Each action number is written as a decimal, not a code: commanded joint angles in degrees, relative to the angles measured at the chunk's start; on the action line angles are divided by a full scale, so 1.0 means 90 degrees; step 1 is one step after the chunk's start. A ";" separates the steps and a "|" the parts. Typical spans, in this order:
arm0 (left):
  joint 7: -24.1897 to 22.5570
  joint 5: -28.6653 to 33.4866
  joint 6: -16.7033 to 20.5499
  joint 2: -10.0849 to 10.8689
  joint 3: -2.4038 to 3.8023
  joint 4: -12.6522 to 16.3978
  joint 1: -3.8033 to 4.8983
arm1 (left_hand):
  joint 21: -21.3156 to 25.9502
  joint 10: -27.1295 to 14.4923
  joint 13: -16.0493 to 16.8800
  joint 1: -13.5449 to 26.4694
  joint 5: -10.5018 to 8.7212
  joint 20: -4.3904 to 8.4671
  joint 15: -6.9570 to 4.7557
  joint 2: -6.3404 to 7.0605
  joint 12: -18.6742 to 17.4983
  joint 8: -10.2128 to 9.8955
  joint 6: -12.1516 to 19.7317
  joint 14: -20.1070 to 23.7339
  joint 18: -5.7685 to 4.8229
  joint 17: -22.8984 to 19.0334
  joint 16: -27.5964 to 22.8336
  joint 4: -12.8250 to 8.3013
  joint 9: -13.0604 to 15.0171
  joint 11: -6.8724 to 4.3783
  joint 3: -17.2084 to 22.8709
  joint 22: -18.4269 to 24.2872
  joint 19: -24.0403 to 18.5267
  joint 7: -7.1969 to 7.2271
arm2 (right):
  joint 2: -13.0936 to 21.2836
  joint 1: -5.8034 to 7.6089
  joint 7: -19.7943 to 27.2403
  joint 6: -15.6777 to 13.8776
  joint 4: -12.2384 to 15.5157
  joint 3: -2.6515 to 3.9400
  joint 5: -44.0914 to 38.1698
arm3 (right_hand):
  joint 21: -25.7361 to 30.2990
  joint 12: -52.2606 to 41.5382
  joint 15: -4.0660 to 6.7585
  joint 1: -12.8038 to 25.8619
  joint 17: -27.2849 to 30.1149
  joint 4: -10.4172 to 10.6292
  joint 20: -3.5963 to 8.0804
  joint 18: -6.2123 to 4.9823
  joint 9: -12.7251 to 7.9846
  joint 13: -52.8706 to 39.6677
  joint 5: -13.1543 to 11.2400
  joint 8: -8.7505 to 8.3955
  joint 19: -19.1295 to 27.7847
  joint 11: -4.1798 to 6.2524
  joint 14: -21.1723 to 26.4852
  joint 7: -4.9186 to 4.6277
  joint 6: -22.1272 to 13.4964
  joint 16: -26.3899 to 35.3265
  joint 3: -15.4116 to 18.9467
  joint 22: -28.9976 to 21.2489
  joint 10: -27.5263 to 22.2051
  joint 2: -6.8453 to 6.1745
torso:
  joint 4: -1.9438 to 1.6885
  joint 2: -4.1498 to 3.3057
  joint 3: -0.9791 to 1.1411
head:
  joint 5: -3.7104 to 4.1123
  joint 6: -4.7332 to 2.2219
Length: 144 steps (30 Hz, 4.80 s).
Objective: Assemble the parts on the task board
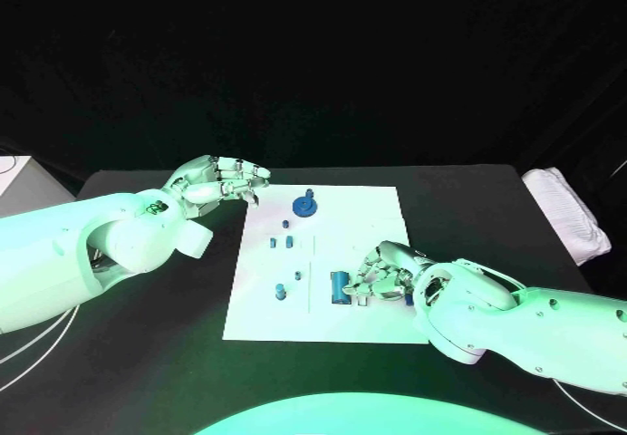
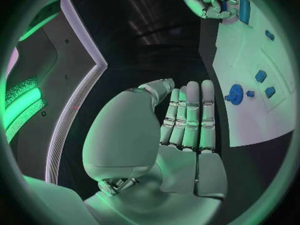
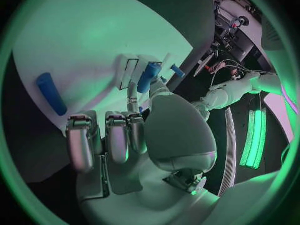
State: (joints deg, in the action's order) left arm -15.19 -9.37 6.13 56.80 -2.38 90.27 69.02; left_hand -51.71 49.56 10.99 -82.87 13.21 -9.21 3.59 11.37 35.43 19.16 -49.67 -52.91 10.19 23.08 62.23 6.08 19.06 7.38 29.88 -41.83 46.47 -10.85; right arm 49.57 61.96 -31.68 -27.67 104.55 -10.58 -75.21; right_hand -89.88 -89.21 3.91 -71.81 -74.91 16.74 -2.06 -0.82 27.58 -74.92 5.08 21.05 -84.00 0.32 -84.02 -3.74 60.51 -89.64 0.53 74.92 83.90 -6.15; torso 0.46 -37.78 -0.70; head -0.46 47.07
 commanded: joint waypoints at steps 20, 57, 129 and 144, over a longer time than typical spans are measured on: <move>-0.0107 0.0039 -0.0078 -0.0019 0.0002 0.0013 -0.0002 | 0.0040 -0.0048 -0.0014 0.0026 0.0009 -0.0013 0.0004 -0.0040 0.0024 0.0038 0.0030 -0.0040 0.0034 0.0011 -0.0022 0.0045 -0.0007 -0.0003 -0.0026 0.0012 0.0043 0.0017 | 0.1129 0.0132 0.0935 -0.0546 0.0576 0.0023 0.0397 | -0.0014 0.0116 -0.0082 -0.0309 -0.1637 -0.0062 -0.0058 0.0091 -0.0138 -0.1567 -0.0011 -0.0217 -0.0666 -0.0118 -0.0656 -0.0163 -0.0395 -0.0023 -0.0254 0.1676 0.0576 -0.0331 | 0.0030 0.0030 -0.0016 | 0.0134 -0.0052; -0.0123 0.0059 -0.0084 0.0035 -0.0004 0.0110 -0.0099 | 0.0052 -0.0047 -0.0017 0.0051 0.0005 -0.0017 0.0007 -0.0034 0.0027 0.0037 0.0035 -0.0043 0.0032 0.0015 -0.0020 0.0066 -0.0009 -0.0002 -0.0041 0.0020 0.0045 0.0018 | 0.1323 -0.0383 -0.0242 0.0102 0.0109 -0.0022 -0.0803 | -0.0014 0.0199 -0.0038 -0.0310 -0.1598 -0.0043 -0.0046 0.0091 -0.0133 -0.1526 -0.0008 -0.0117 -0.0666 -0.0053 -0.0646 -0.0081 -0.0121 -0.0004 -0.0297 0.1676 0.0538 -0.0292 | 0.0015 0.0018 -0.0006 | 0.0218 0.0040; -0.0048 0.0046 -0.0111 0.0041 -0.0003 0.0174 -0.0097 | 0.0076 -0.0053 -0.0025 0.0046 0.0012 -0.0018 0.0004 -0.0047 0.0031 0.0043 0.0033 -0.0042 0.0035 0.0021 -0.0021 0.0079 -0.0010 -0.0006 -0.0038 0.0034 0.0056 0.0023 | 0.0287 -0.0236 0.0034 -0.1251 0.0250 0.0004 0.1995 | -0.0014 0.0081 0.0036 -0.0058 -0.1676 -0.0091 0.0031 0.0091 -0.0326 -0.1596 -0.0035 -0.0172 -0.0666 0.0029 -0.0665 0.0005 0.0157 -0.0040 -0.2181 0.1676 0.0606 -0.0400 | 0.0024 0.0021 -0.0009 | 0.0191 0.0082; -0.0017 0.0046 -0.0128 0.0049 -0.0003 0.0177 -0.0097 | 0.0084 -0.0055 -0.0029 0.0044 0.0013 -0.0017 0.0004 -0.0046 0.0034 0.0046 0.0032 -0.0041 0.0035 0.0023 -0.0022 0.0083 -0.0011 -0.0006 -0.0039 0.0039 0.0061 0.0023 | 0.0202 -0.0238 -0.0070 -0.0995 0.0148 0.0004 0.1912 | -0.0014 0.0075 0.0035 0.0300 -0.1676 -0.0045 0.0031 0.0091 -0.0299 -0.1601 -0.0037 -0.0127 -0.0666 0.0027 -0.0665 0.0003 0.0153 -0.0040 -0.2183 0.1676 0.0609 -0.0428 | 0.0030 0.0028 -0.0011 | 0.0183 0.0117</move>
State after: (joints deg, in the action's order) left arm -15.20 -9.21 6.02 57.29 -2.44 91.67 68.13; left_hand -51.09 49.56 10.78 -82.64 13.21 -9.42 3.59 11.15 35.43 19.43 -49.67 -52.91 10.19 23.21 62.23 6.48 19.05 7.38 29.48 -41.52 46.68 -10.85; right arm 51.48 59.88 -32.55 -37.84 105.92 -10.55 -57.48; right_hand -89.88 -88.39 3.91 -69.67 -74.90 16.06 -2.06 -0.82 24.82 -74.91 5.12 19.52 -84.01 0.22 -84.02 -3.50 61.60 -89.64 -19.16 74.92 84.00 -10.10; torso 0.70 -37.56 -0.78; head 1.13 48.09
